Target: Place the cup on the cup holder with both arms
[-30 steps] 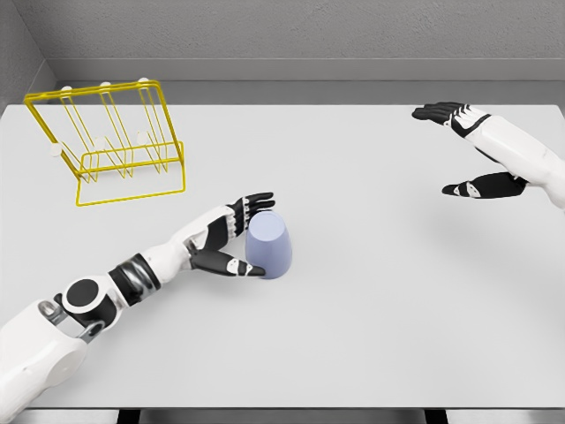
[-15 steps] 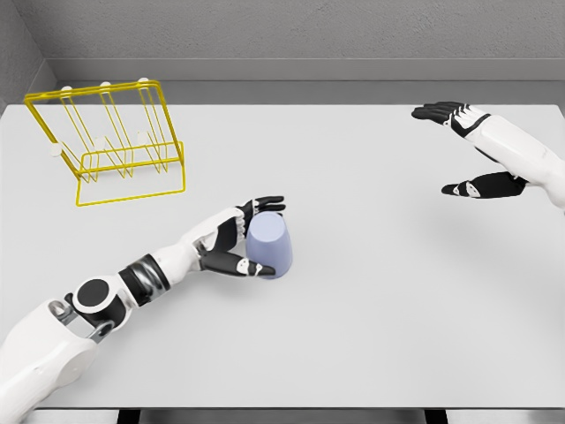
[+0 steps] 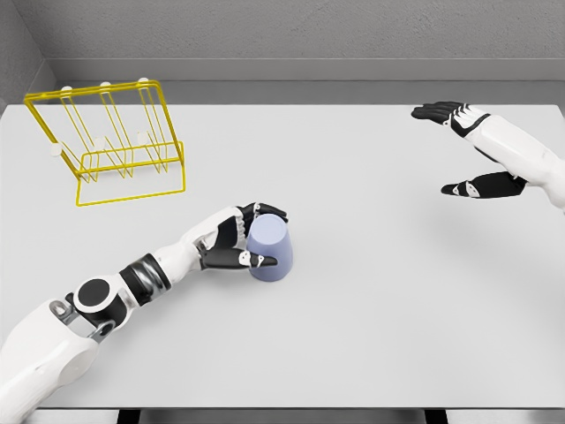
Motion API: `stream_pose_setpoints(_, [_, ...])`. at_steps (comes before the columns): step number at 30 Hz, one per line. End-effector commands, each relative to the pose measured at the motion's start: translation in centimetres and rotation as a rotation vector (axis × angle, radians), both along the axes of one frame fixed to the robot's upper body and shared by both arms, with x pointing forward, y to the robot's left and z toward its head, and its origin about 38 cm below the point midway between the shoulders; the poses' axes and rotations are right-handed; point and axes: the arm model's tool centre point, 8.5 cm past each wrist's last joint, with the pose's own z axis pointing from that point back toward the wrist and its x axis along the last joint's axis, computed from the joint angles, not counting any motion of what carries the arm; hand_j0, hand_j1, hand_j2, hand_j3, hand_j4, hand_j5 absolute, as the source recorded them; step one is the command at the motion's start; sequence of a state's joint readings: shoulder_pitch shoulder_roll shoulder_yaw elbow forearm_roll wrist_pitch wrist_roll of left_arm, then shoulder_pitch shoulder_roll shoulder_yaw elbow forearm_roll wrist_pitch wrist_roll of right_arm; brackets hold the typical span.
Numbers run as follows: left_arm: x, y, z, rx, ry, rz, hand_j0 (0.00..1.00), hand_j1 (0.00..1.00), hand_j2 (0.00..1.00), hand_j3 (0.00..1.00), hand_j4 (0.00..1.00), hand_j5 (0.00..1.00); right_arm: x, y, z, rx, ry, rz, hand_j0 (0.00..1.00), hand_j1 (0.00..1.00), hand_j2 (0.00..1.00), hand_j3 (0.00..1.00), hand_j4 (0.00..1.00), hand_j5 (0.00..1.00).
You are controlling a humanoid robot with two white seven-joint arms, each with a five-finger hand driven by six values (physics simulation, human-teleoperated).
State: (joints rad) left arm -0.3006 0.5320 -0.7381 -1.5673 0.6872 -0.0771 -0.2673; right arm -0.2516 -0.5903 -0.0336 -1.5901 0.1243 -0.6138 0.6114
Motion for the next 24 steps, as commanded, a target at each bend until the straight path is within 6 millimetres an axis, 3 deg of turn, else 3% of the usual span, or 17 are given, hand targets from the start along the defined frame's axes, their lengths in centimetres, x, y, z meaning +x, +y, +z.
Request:
stream_pose_setpoints(1, [0.0,0.0,0.0,-0.002,0.001,0.001,0.63,0.63,0.63,0.63,0.63,0.63,0.0,0.0,0.1,0.008,0.001,0.000,1.00,1.00,1.00,1.00,1.00,1.00])
stream_pose_setpoints(14, [0.5,0.6,1.4,-0.026,-0.032,0.021,0.63,0.63,0.63,0.63,0.63,0.63,0.0,0.0,0.1,0.008,0.001,0.000,1.00,1.00,1.00,1.00,1.00,1.00])
stream_pose_setpoints(24, [1.1,1.7,3.8,-0.058,-0.088,0.052,0.63,0.63,0.63,0.63,0.63,0.63,0.0,0.1,0.1,0.009,0.000,0.004,1.00,1.00,1.00,1.00,1.00,1.00])
